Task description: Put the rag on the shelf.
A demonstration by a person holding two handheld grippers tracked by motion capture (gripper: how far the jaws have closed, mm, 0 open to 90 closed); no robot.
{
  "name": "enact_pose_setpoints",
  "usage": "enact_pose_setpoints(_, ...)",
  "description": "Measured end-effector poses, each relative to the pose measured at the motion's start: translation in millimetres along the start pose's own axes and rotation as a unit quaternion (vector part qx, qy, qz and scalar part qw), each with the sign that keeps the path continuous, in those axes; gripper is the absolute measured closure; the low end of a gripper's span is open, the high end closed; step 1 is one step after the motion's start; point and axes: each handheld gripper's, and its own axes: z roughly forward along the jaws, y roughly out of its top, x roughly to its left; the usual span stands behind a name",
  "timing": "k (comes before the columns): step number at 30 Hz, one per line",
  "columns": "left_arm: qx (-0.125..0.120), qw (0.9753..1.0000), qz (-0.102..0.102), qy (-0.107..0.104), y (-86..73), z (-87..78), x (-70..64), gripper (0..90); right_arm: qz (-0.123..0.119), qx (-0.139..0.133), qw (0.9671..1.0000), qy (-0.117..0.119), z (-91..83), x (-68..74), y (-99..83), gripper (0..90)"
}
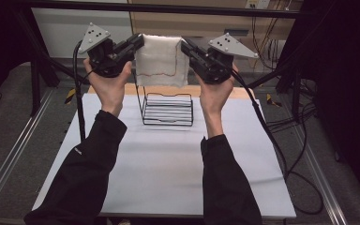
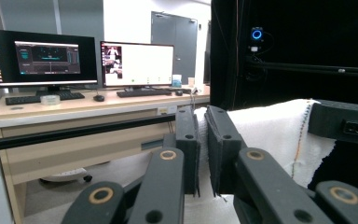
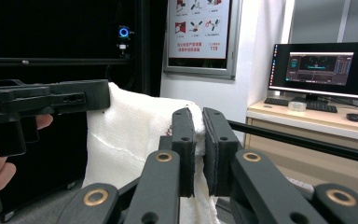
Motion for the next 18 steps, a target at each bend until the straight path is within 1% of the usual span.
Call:
enact_pose_setpoints(7, 0.002, 0.9999, -0.009, 0.005, 4.5, 10.6, 10.7, 83.7, -0.002, 0.002, 1.0000, -0.003, 13.4, -2.6, 6.5, 84.2)
enact_pose_setpoints(11, 0.003, 1.0000, 0.000, 0.008, 7.5, 15.4, 13.3, 83.7, -0.001, 0.001, 1.0000, -0.005, 19.4, -6.1, 8.0, 84.2)
enact_pose_setpoints(14, 0.004, 0.9999, -0.006, 0.009, 8.1, 20.6, 17.1, 83.7, -0.001, 0.002, 1.0000, -0.009, 24.5, -9.2, 9.1, 84.2)
enact_pose_setpoints(18, 0.005, 0.9999, -0.006, 0.012, 8.5, 27.6, 22.6, 83.7, 0.001, 0.004, 0.9999, -0.012, 32.5, -13.8, 10.0, 84.2)
